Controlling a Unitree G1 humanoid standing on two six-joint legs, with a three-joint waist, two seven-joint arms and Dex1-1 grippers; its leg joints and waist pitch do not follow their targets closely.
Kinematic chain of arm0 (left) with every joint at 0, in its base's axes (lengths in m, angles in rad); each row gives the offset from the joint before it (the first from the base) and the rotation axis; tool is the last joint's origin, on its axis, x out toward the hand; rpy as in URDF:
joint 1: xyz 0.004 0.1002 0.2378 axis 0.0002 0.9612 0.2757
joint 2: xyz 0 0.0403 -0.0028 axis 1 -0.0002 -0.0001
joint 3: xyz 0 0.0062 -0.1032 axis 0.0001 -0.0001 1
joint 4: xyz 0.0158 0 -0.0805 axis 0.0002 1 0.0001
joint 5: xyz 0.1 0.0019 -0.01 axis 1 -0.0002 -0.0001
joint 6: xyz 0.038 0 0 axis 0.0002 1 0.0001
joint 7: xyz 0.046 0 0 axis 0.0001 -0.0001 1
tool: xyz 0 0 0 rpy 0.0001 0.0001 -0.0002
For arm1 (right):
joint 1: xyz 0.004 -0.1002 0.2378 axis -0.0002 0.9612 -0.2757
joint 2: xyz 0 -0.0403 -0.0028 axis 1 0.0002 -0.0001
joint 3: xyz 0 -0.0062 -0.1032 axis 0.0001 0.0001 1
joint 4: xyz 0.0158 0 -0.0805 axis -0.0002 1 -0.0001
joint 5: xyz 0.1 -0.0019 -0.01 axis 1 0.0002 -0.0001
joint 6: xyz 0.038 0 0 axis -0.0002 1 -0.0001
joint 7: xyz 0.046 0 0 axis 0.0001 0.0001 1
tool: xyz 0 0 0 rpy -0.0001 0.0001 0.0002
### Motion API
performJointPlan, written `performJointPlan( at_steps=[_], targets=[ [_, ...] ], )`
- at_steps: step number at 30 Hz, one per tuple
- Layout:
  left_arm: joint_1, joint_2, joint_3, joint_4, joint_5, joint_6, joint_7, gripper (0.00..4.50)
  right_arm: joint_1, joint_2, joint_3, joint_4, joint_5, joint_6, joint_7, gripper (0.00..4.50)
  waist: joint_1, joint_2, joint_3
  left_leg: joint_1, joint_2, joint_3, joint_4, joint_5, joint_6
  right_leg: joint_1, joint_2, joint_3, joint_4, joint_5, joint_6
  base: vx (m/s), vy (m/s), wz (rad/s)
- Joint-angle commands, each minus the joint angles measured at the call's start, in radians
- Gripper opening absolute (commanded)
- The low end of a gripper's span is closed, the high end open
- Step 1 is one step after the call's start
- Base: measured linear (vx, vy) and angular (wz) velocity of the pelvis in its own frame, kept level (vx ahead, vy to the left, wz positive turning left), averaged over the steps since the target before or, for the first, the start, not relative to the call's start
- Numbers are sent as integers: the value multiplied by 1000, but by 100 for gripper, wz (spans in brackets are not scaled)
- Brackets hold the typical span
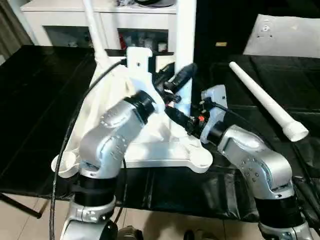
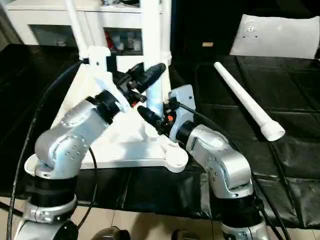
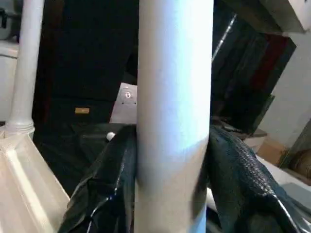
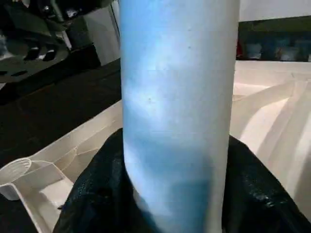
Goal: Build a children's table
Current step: Pick table leg
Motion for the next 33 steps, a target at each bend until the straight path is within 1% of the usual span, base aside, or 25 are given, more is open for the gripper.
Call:
performJointPlan(
  at_steps=[1,2,3,4,5,6,7,8,9,10,11,12,13,14,16,17,19,21,22,23,24,26,27,30,33],
  targets=[
    [-19,12,61,20,-3,-5,17,184,-10,-4,-18,-12,17,-3,13,195,-2,-13,-77,15,55,-30,-73,-159,33,48,-85,53,-91,-388,-82,0,0,0],
    [-24,9,67,25,-9,-5,19,184,-11,-3,-23,-10,24,0,15,230,-1,-13,-79,15,54,-30,-73,-156,33,50,-86,53,-90,-380,-86,0,0,0],
    [-34,8,80,38,-19,-4,24,184,-16,-4,-30,-9,35,5,23,251,-1,-13,-78,15,54,-29,-73,-156,35,50,-86,53,-90,-379,-90,0,0,0],
    [-41,9,88,47,-25,-2,26,184,-19,-6,-35,-8,42,7,28,251,0,-12,-78,14,54,-29,-72,-152,38,51,-86,53,-90,-373,-92,0,0,0],
    [-46,11,97,55,-34,2,23,184,-22,-7,-46,-9,58,19,34,265,-1,-12,-78,15,55,-29,-72,-155,39,50,-85,53,-89,-372,-92,0,0,0],
    [-57,21,114,75,-50,8,16,184,-31,-11,-70,-12,92,44,47,274,0,-14,-79,15,52,-29,-72,-149,45,53,-84,53,-89,-369,-90,0,0,0],
    [-57,21,114,75,-50,8,16,184,-31,-11,-70,-12,92,44,47,286,0,-13,-79,15,54,-30,-72,-148,45,53,-84,53,-87,-367,-90,0,0,0],
    [-63,31,121,87,-62,16,3,184,-37,-17,-89,-14,124,74,60,295,0,-13,-79,15,54,-30,-72,-144,45,53,-85,52,-88,-364,-91,0,0,0],
    [-73,47,134,107,-87,32,-23,184,-46,-37,-114,-18,162,104,88,295,1,-13,-80,17,52,-28,-70,-137,49,53,-85,53,-87,-360,-95,0,0,0],
    [-76,56,139,114,-99,37,-40,184,-51,-48,-128,-17,183,124,99,307,4,-12,-81,18,52,-29,-70,-129,52,53,-84,53,-86,-356,-98,0,0,0],
    [-82,61,148,123,-121,49,-57,184,-58,-61,-141,-13,202,140,114,313,4,-16,-82,17,54,-28,-70,-122,53,53,-85,54,-85,-346,-101,0,0,0],
    [-88,69,158,132,-149,64,-81,184,-66,-80,-153,-6,219,152,133,322,6,-14,-82,17,54,-26,-69,-114,53,51,-85,54,-83,-337,-112,0,0,0],
    [-92,76,160,138,-159,68,-100,184,-71,-91,-162,-1,230,160,144,331,6,-14,-82,17,54,-26,-69,-114,53,51,-85,54,-83,-337,-112,0,0,0],
    [-95,82,161,142,-165,70,-115,184,-76,-101,-169,5,237,165,153,339,11,-13,-82,18,54,-27,-69,-108,56,52,-86,54,-82,-336,-118,0,0,0],
    [-103,105,158,150,-193,98,-179,184,-91,-125,-190,18,271,193,183,344,12,-14,-83,17,54,-26,-69,-99,58,53,-86,54,-79,-322,-127,0,0,0],
    [-108,131,141,156,-195,105,-233,184,-99,-145,-198,21,297,218,214,344,13,-14,-82,18,55,-27,-69,-100,61,54,-87,54,-79,-326,-129,0,0,0],
    [-112,149,128,162,-200,111,-273,184,-104,-165,-194,23,305,227,241,344,13,-14,-81,17,55,-26,-69,-103,61,54,-89,55,-81,-335,-128,0,0,0],
    [-124,185,99,174,-210,115,-365,184,-106,-206,-168,23,302,228,302,344,13,-19,-80,17,54,-25,-70,-101,59,55,-88,56,-81,-350,-121,0,0,0],
    [-131,202,88,179,-220,120,-411,184,-107,-221,-156,22,302,224,330,344,15,-18,-80,18,52,-25,-69,-103,59,55,-89,54,-83,-366,-115,0,0,0],
    [-131,202,88,179,-220,120,-411,184,-107,-221,-156,22,302,224,330,344,15,-18,-80,18,52,-25,-69,-103,59,55,-89,54,-83,-366,-115,0,0,0],
    [-140,227,65,180,-231,118,-488,184,-108,-240,-142,19,303,218,364,344,15,-18,-80,18,56,-25,-70,-100,56,54,-92,56,-81,-364,-124,0,0,0],
    [-144,241,48,175,-252,125,-555,184,-109,-246,-134,7,318,208,404,344,15,-17,-79,18,56,-25,-70,-105,57,54,-92,56,-81,-362,-129,0,0,0],
    [-145,250,33,169,-261,125,-608,184,-112,-249,-133,-4,343,219,429,344,14,-17,-79,18,57,-26,-71,-110,58,55,-92,56,-80,-362,-133,0,0,0],
    [-148,242,17,158,-281,106,-689,184,-101,-278,-109,-41,383,235,515,344,16,-17,-79,18,60,-25,-71,-107,61,55,-93,57,-77,-352,-143,0,0,0],
    [-154,235,16,161,-292,109,-702,184,-95,-293,-93,-46,378,231,542,344,17,-19,-77,18,59,-24,-71,-112,59,56,-92,57,-80,-366,-143,0,0,0]
  ],
)
